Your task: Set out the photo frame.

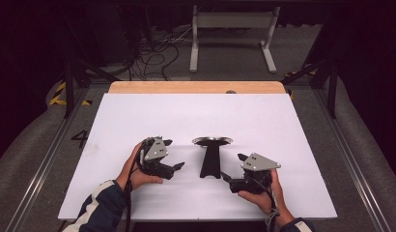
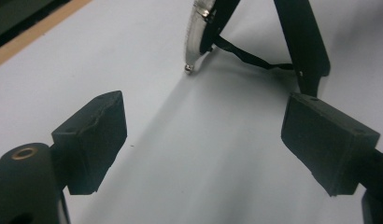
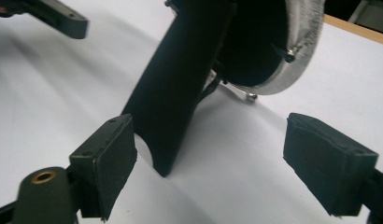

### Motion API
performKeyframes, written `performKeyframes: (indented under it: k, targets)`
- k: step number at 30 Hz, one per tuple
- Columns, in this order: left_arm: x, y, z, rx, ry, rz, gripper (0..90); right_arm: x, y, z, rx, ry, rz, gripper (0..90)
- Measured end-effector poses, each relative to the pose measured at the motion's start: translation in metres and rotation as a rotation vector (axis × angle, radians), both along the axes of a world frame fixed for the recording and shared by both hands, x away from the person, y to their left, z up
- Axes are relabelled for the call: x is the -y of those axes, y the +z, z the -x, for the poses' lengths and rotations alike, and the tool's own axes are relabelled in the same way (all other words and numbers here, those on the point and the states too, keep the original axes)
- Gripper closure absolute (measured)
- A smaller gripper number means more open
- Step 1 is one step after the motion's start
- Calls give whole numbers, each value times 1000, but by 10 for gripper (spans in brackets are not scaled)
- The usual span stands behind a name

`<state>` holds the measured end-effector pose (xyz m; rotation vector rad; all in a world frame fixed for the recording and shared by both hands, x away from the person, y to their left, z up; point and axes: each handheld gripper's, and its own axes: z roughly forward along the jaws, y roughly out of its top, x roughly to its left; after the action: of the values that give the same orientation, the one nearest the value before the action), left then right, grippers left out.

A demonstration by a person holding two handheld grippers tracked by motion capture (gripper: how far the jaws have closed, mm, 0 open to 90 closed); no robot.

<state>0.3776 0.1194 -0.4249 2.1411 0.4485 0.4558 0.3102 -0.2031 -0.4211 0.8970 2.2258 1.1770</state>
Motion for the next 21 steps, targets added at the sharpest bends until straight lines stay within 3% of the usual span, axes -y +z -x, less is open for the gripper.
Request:
performKeyframes:
  k: [3,4,9,12,18,21]
  targets:
    - [7,3,-5,14,-10,-1,189,-4,0,2,1,0,-5,194]
    - [12,6,-10,12,-13,22,192,-6,-1,2,1,4,-9,215]
    - [22,8,-15,14,-19,41,207,-13,0,4,6,-5,-22,287]
    - [29,10,-17,17,-22,30,258,-20,0,7,23,-5,-29,370]
    - [30,11,-27,-3,-26,67,348,-34,1,6,35,5,-26,503]
    - [31,11,-31,-10,-32,79,393,-38,1,4,21,18,-51,600]
